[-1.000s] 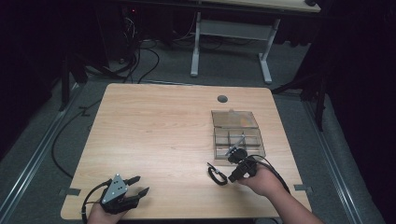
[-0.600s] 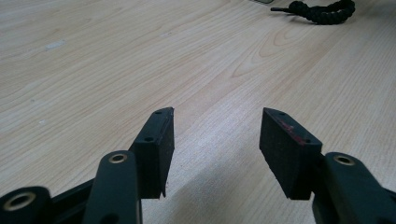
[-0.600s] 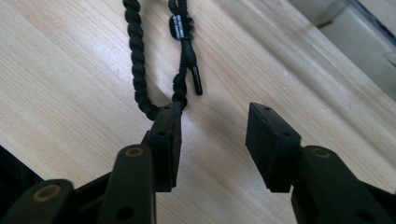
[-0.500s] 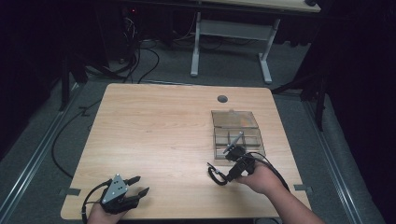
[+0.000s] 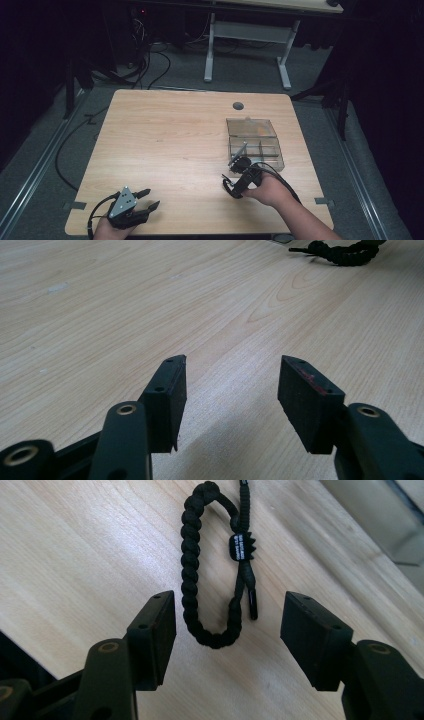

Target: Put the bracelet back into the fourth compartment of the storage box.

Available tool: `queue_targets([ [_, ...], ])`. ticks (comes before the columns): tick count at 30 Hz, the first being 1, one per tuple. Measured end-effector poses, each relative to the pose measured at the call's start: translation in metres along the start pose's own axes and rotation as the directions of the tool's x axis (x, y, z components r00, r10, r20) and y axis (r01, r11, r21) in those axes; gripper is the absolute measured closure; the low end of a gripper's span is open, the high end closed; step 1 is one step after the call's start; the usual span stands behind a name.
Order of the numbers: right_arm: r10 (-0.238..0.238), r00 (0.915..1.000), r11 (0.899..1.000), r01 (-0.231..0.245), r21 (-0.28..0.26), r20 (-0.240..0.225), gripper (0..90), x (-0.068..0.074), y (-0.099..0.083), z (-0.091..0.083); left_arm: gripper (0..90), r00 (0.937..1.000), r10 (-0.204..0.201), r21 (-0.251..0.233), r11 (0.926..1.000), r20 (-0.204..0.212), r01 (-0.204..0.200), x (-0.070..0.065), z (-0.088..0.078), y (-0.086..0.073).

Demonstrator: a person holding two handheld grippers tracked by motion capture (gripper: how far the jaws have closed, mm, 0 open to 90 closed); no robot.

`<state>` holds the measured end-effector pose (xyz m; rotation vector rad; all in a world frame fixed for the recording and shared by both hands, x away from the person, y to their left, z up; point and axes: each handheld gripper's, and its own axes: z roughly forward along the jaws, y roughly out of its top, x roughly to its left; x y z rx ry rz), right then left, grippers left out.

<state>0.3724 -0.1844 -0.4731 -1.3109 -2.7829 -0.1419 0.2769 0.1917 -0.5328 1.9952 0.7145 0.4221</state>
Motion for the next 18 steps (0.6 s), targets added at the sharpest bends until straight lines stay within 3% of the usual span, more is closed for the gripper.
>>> queue_targets([
  [12,-0.034,0.9989,0.999,0.032,0.033,0.033,39.7,0.007,0.013,0.017,45.7,1.0000,0.005,0.006,1.0000,0.001,-0.005,0.000,0.000,0.000],
  [18,-0.028,0.9985,0.999,0.026,0.038,0.048,47.9,0.008,0.015,0.018,45.7,1.0000,0.006,0.007,1.0000,0.003,-0.006,0.000,0.000,0.000],
])
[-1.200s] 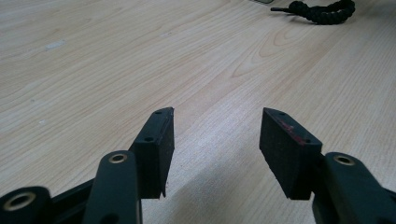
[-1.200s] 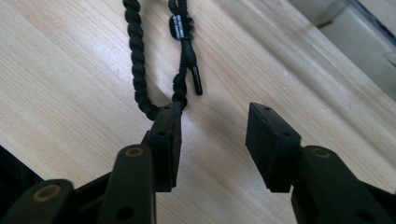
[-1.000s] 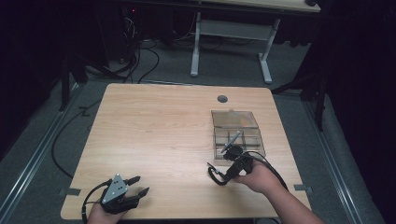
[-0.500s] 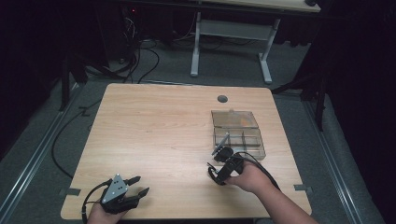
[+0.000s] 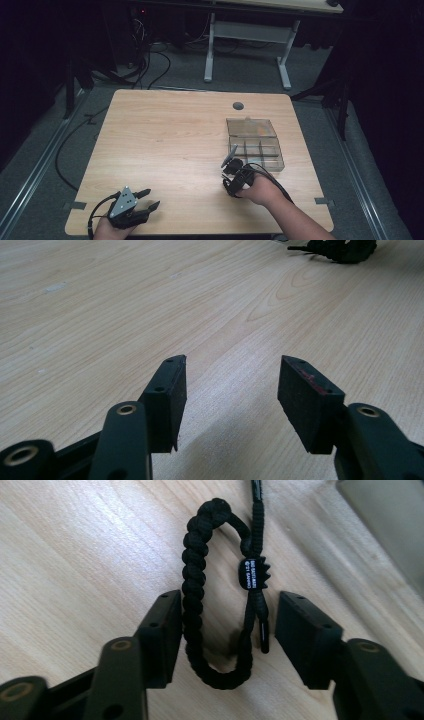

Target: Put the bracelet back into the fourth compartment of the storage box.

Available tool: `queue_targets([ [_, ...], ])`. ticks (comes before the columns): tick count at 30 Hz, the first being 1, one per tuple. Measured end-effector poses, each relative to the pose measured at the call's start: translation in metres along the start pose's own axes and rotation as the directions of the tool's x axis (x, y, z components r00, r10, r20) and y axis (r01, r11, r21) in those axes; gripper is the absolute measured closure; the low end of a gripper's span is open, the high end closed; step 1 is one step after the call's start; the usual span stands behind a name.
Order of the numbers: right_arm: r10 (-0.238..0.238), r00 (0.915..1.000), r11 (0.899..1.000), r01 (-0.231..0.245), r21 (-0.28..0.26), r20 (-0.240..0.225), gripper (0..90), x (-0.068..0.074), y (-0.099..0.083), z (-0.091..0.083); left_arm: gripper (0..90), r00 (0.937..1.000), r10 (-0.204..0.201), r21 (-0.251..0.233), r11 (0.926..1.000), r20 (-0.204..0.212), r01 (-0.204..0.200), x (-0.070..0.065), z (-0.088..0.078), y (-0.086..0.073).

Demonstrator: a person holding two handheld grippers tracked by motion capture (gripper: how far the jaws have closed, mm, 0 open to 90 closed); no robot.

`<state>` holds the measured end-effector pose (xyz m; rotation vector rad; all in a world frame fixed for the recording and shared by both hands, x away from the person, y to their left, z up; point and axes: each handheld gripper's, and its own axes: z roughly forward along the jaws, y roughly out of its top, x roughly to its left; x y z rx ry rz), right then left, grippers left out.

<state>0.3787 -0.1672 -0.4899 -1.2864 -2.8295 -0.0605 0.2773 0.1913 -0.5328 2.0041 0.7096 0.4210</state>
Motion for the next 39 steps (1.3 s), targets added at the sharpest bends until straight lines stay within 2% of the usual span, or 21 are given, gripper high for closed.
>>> queue_targets([
  [4,-0.036,0.9991,0.999,0.036,-0.007,0.024,58.1,-0.001,0.000,0.000,45.7,1.0000,0.001,0.000,1.0000,-0.001,-0.001,0.000,0.000,0.000],
  [6,-0.023,0.9992,1.000,0.023,-0.002,0.034,63.9,0.001,-0.001,-0.001,45.7,1.0000,0.001,0.001,1.0000,-0.001,-0.001,0.000,0.000,0.000],
  [9,-0.023,0.9990,1.000,0.023,-0.002,0.038,67.5,0.000,-0.001,-0.001,45.7,1.0000,0.002,0.001,1.0000,-0.001,-0.002,0.000,0.000,0.000],
  [10,-0.061,0.9969,0.998,0.062,-0.008,0.049,73.3,-0.002,0.000,-0.001,45.7,1.0000,0.002,0.001,1.0000,0.000,-0.002,0.000,0.000,0.000],
  [12,-0.059,0.9969,0.998,0.060,-0.010,0.052,76.1,-0.002,-0.001,-0.001,45.7,1.0000,0.002,0.001,1.0000,0.000,-0.002,0.000,0.000,0.000],
  [22,-0.074,0.9968,0.997,0.074,-0.010,0.030,77.6,-0.006,-0.004,-0.006,45.7,1.0000,0.001,0.001,1.0000,-0.001,-0.001,0.000,0.000,0.000],
  [25,-0.070,0.9973,0.998,0.070,-0.010,0.024,77.6,-0.009,-0.006,-0.008,45.7,1.0000,0.001,0.001,1.0000,-0.001,-0.001,0.000,0.000,0.000],
  [26,-0.029,0.9993,1.000,0.029,0.004,0.021,77.6,-0.009,-0.008,-0.011,45.7,1.0000,0.002,0.000,1.0000,-0.002,-0.002,0.000,0.000,0.000],
  [33,-0.052,0.9986,0.999,0.052,-0.007,0.014,77.5,-0.016,-0.012,-0.015,45.7,1.0000,0.002,0.001,1.0000,-0.002,-0.002,0.000,0.000,0.000],
  [34,-0.035,0.9993,0.999,0.035,-0.001,0.013,77.5,-0.017,-0.014,-0.019,45.7,1.0000,0.001,0.001,1.0000,-0.002,-0.001,0.000,0.000,0.000],
  [37,-0.050,0.9987,0.999,0.050,-0.017,0.005,77.5,-0.022,-0.016,-0.022,45.7,1.0000,0.002,0.001,1.0000,-0.002,-0.002,0.000,0.000,0.000],
  [38,-0.024,0.9997,1.000,0.024,-0.009,0.003,77.5,-0.022,-0.017,-0.024,45.7,1.0000,0.001,0.001,1.0000,-0.002,-0.001,0.000,0.000,0.000],
  [39,-0.024,0.9997,1.000,0.024,-0.009,0.003,77.5,-0.022,-0.017,-0.024,45.7,1.0000,0.001,0.001,1.0000,-0.002,-0.001,0.000,0.000,0.000],
])
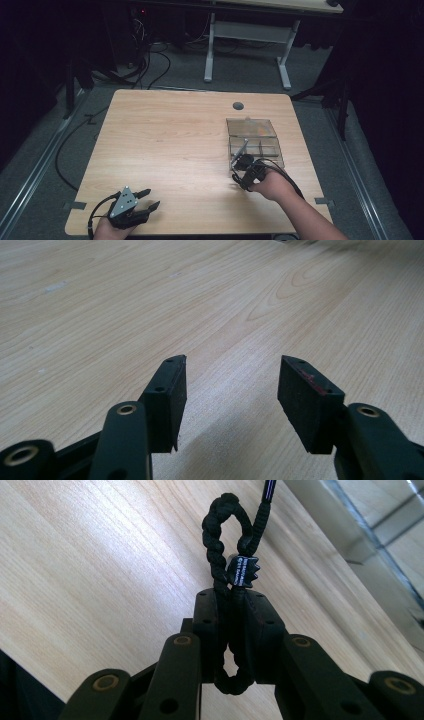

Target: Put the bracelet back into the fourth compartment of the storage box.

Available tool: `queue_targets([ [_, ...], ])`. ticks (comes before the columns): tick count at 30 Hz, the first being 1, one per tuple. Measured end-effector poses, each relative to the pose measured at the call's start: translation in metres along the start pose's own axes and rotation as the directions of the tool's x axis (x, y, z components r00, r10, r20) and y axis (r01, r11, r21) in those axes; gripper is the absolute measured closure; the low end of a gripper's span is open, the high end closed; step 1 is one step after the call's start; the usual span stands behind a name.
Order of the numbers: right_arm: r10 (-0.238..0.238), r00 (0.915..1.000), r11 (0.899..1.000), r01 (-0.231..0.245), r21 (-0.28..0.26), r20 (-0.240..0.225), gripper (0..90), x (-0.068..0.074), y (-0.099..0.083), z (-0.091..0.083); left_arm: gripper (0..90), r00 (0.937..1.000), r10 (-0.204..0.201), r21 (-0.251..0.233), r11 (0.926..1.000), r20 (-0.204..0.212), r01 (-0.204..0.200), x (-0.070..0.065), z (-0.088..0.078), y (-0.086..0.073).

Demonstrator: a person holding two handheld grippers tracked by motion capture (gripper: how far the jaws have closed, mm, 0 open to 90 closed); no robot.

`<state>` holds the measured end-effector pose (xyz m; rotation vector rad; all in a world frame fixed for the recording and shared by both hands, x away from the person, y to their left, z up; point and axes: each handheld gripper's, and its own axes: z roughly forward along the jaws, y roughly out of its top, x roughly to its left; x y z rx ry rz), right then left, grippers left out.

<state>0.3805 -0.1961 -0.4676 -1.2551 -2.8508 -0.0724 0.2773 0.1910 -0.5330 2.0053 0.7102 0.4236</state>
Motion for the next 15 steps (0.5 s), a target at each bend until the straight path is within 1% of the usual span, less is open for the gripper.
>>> queue_targets([
  [1,0.006,1.0000,1.000,-0.006,-0.001,-0.004,77.5,-0.001,-0.001,-0.002,45.7,1.0000,0.000,0.000,1.0000,0.000,0.000,0.000,0.000,0.000],
  [2,-0.018,0.9998,1.000,0.018,-0.010,-0.005,77.5,-0.003,-0.001,-0.003,45.7,1.0000,0.001,0.000,1.0000,0.000,-0.001,0.000,0.000,0.000],
  [3,0.007,0.9999,1.000,-0.007,-0.003,-0.009,77.5,-0.003,-0.002,-0.004,45.7,1.0000,0.001,0.000,1.0000,0.000,-0.001,0.000,0.000,0.000],
  [10,0.014,0.9998,1.000,-0.014,-0.002,-0.013,77.6,-0.007,-0.004,-0.012,45.7,1.0000,-0.001,-0.001,1.0000,0.000,0.001,0.000,0.000,0.000],
  [11,0.013,0.9999,1.000,-0.013,0.004,-0.010,77.6,-0.010,-0.004,-0.016,45.7,1.0000,-0.001,-0.001,1.0000,0.000,0.001,0.000,0.000,0.000],
  [12,0.012,0.9998,1.000,-0.012,-0.003,-0.013,77.6,-0.011,-0.004,-0.017,45.7,1.0000,-0.002,-0.001,1.0000,0.001,0.002,0.000,0.000,0.000],
  [13,0.023,0.9996,1.000,-0.023,0.004,-0.014,77.6,-0.012,-0.003,-0.021,45.7,1.0000,-0.002,-0.001,1.0000,0.001,0.002,0.000,0.000,0.000],
  [15,0.022,0.9997,1.000,-0.022,-0.009,-0.015,77.6,-0.014,-0.003,-0.024,45.7,1.0000,-0.004,-0.001,1.0000,0.002,0.004,0.000,0.000,0.000],
])
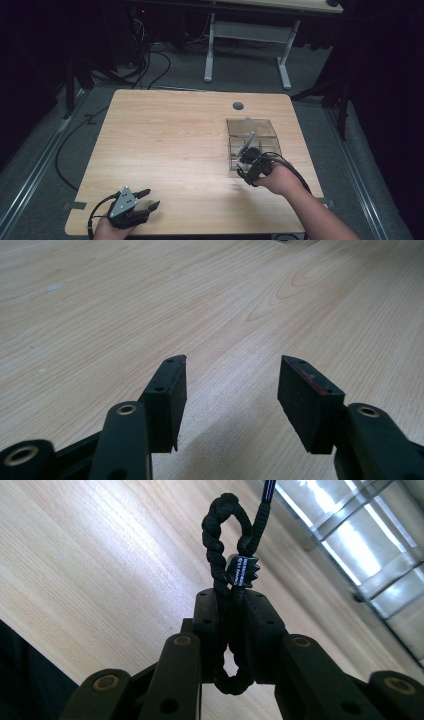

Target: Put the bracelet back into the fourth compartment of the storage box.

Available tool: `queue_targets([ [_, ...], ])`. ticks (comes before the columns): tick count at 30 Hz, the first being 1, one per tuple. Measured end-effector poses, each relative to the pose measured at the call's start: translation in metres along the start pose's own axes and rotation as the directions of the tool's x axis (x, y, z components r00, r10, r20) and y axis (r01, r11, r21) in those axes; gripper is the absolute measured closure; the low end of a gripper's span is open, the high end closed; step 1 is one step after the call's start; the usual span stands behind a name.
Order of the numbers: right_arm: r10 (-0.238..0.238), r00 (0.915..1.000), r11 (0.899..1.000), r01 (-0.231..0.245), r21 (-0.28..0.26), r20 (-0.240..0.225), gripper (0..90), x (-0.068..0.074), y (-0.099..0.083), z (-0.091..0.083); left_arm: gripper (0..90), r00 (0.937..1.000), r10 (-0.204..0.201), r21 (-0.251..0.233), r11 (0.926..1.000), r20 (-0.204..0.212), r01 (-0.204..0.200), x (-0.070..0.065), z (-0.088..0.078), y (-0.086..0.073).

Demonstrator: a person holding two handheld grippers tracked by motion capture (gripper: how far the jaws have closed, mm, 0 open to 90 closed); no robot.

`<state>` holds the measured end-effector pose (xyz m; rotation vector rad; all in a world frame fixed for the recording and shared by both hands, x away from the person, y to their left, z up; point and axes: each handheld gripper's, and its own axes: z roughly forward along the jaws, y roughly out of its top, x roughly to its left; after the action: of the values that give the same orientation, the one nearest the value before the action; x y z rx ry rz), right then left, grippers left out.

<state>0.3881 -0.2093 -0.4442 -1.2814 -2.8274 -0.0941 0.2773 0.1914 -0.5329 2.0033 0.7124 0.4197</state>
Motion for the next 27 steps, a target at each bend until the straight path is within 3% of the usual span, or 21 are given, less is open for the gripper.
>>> queue_targets([
  [12,0.004,0.9999,1.000,-0.004,0.006,0.015,77.8,-0.008,0.011,-0.013,45.7,1.0000,0.001,0.002,1.0000,0.000,-0.001,0.000,0.000,0.000],
  [13,-0.020,0.9997,1.000,0.020,-0.001,0.015,77.8,-0.010,0.012,-0.013,45.7,1.0000,0.001,0.003,1.0000,0.000,-0.001,0.000,0.000,0.000],
  [16,0.000,0.9998,1.000,-0.001,0.005,0.019,77.9,-0.014,0.019,-0.017,45.7,1.0000,0.000,0.006,1.0000,0.001,0.000,0.000,0.000,0.000],
  [27,-0.005,0.9997,1.000,0.004,0.027,0.023,78.0,-0.029,0.043,-0.013,45.7,1.0000,0.001,0.005,1.0000,0.004,-0.001,0.001,0.000,0.000],
])
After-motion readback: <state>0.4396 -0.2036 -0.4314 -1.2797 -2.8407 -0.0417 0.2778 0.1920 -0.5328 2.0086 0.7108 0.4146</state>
